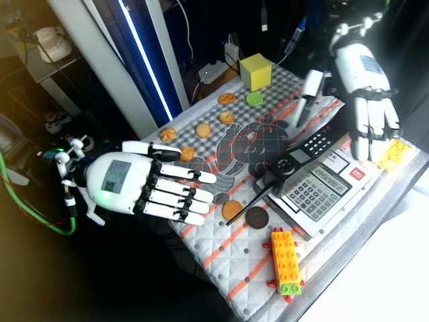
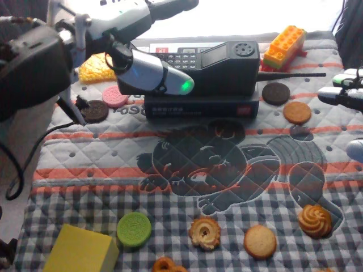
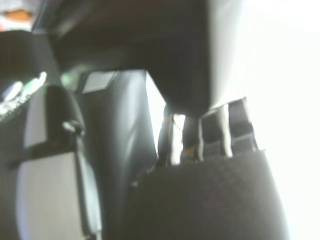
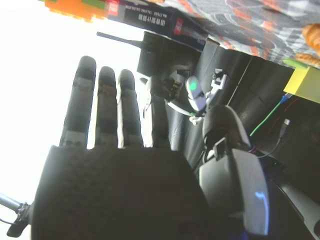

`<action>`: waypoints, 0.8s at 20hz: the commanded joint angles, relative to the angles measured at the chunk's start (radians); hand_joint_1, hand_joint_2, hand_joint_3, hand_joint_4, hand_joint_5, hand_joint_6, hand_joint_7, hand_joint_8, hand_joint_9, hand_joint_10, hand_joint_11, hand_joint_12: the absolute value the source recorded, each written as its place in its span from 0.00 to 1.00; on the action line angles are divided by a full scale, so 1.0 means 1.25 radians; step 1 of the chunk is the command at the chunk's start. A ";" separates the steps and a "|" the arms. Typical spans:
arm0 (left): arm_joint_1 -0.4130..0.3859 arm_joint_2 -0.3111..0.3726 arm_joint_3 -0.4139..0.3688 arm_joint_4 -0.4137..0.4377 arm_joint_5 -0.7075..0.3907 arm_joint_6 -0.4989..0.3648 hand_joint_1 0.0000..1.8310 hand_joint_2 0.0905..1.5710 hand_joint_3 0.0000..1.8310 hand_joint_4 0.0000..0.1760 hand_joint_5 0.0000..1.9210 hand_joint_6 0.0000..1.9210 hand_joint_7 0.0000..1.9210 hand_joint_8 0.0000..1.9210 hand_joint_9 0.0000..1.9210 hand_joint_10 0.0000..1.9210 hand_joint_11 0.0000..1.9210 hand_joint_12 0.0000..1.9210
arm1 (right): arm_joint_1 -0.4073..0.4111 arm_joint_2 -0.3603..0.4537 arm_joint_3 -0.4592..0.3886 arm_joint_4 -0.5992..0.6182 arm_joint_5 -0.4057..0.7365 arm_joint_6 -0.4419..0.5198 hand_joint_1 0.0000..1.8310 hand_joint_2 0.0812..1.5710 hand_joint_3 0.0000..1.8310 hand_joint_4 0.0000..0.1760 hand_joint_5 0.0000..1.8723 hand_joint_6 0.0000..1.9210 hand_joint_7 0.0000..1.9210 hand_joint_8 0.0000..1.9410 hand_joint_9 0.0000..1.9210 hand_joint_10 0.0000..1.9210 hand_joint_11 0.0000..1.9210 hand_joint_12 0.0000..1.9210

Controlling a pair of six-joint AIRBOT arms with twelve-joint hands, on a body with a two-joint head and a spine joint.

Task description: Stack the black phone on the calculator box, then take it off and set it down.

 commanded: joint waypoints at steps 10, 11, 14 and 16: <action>0.233 0.230 -0.283 0.020 -0.455 -0.005 0.51 0.44 0.00 1.00 0.00 0.00 0.00 0.00 0.00 0.00 0.03 0.01 | 0.192 -0.058 0.049 -0.020 0.118 0.006 0.22 0.68 0.00 0.88 0.06 0.00 0.04 0.00 0.04 0.00 0.09 0.01; 0.277 0.254 -0.319 0.013 -0.504 -0.005 0.48 0.47 0.00 0.84 0.00 0.00 0.00 0.00 0.00 0.00 0.01 0.00 | 0.230 -0.073 0.063 -0.037 0.081 0.006 0.24 0.66 0.00 0.98 0.02 0.00 0.02 0.00 0.03 0.00 0.07 0.00; 0.368 0.293 -0.375 -0.018 -0.599 -0.005 0.30 0.52 0.01 0.80 0.00 0.00 0.00 0.00 0.00 0.00 0.00 0.00 | 0.305 -0.121 0.104 -0.063 0.001 0.007 0.26 0.59 0.00 1.00 0.00 0.00 0.00 0.00 0.00 0.00 0.05 0.00; 0.383 0.294 -0.384 -0.020 -0.614 -0.005 0.36 0.49 0.00 0.72 0.00 0.00 0.00 0.00 0.00 0.00 0.00 0.00 | 0.347 -0.151 0.131 -0.068 -0.051 0.007 0.27 0.58 0.00 1.00 0.00 0.00 0.02 0.00 0.03 0.01 0.09 0.02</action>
